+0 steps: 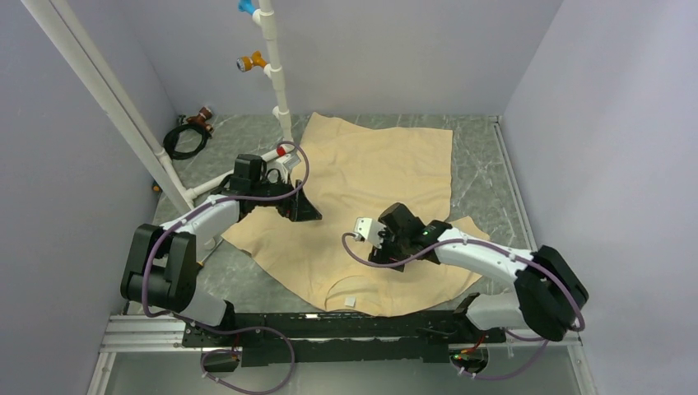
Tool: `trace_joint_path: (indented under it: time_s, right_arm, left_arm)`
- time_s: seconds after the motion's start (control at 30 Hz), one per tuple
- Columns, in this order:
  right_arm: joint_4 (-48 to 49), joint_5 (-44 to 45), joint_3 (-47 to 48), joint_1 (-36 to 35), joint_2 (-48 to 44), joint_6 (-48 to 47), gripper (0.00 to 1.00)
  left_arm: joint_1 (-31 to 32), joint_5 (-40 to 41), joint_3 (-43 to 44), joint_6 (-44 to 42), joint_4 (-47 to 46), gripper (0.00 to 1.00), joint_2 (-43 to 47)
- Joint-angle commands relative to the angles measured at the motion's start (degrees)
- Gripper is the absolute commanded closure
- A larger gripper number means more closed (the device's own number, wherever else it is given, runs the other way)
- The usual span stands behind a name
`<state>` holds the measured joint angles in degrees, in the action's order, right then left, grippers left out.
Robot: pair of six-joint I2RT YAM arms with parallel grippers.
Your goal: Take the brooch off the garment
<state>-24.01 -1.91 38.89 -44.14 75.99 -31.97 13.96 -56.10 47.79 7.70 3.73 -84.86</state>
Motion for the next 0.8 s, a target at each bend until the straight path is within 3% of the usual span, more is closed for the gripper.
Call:
trace_joint_path:
  time_s: [0.0, 0.1, 0.3, 0.7, 0.77]
  right_arm:
    - [3.55, 4.99, -1.70, -0.24, -7.02, -0.38, 0.28]
    - [3.41, 3.56, -3.30, -0.33, -10.17, -1.75, 0.31]
    - [5.33, 6.13, -4.67, -0.41, -10.38, -3.03, 0.47]
    - [4.75, 4.10, -3.12, -0.45, -7.75, -2.27, 1.00]
    - [4.40, 3.28, -2.80, -0.42, -7.85, -1.88, 1.00]
  left_arm:
    - [0.11, -0.91, -0.33, -0.28, -1.42, 0.11, 0.82]
    - [0.06, -0.37, -0.19, -0.23, -1.45, 0.11, 0.36]
    - [0.11, 0.08, 0.02, -0.15, -1.34, 0.12, -0.23]
    - [0.11, -0.10, -0.93, -0.15, -2.27, 0.12, -0.04]
    - [0.11, -0.20, -1.11, -0.15, -2.34, 0.12, 0.04]
